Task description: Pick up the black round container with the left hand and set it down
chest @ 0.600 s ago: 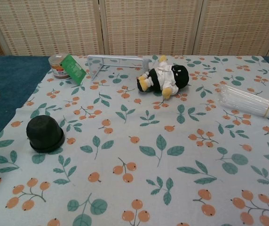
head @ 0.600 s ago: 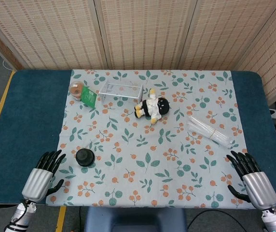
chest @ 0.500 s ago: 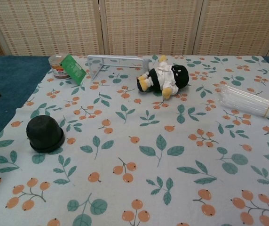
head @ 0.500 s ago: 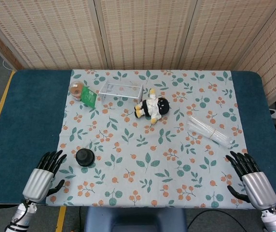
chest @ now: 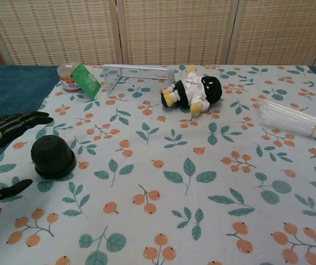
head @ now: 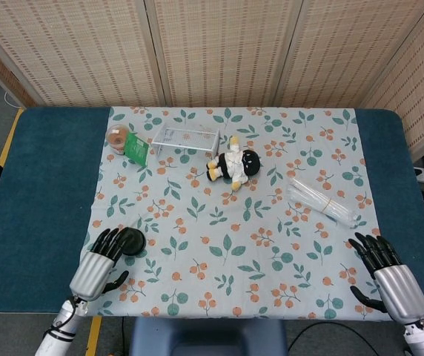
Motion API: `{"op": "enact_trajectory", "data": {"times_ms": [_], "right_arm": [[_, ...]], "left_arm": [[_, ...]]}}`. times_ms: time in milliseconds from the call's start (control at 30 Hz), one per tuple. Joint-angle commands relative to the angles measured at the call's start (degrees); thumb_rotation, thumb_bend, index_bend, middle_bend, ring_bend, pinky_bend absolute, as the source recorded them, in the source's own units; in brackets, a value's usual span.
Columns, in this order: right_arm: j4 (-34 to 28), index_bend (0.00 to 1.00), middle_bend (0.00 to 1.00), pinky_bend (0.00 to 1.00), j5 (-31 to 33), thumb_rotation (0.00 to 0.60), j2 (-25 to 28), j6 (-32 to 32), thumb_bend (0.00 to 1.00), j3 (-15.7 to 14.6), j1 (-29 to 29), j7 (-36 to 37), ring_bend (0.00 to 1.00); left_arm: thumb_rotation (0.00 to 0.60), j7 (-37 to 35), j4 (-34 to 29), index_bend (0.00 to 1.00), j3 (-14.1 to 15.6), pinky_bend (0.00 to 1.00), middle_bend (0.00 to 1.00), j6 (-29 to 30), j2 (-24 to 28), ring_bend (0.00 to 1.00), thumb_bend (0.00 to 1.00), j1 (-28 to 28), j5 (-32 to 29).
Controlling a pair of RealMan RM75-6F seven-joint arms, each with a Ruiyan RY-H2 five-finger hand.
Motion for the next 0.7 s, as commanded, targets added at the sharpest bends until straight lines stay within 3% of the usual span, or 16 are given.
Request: {"op": "enact_trajectory", "data": {"times_ms": [33,433,700], "right_arm": [[0.0,0.0,0.0,0.0,0.1,0.6,0.1,0.0,0.18,0.0,0.0,0.0,0.0],[-0.2,0.0,0.0,0.0,0.7,0.6,0.4,-0.5,0.18,0.1,0.1,0.3,0.0],[-0.2,0.0,0.0,0.0,1.0,0.6,0.5,-0.6,0.18,0.3,0.2,0.3,0.0]], "left_arm": [[0.6,1.4,4.6,0.0,-1.4,0.07,0.0,-2.5,-5.2,0.0,0.31,-2.5,-1.0],[0.6,5.3,13.1,0.0,-2.7,0.07,0.0,-5.0,-11.1,0.0,0.3,-5.1,-3.8],[0.6,7.1,14.7,0.0,-2.3,0.07,0.0,-5.3,-11.0,0.0,0.31,-4.8,-5.9]]}}
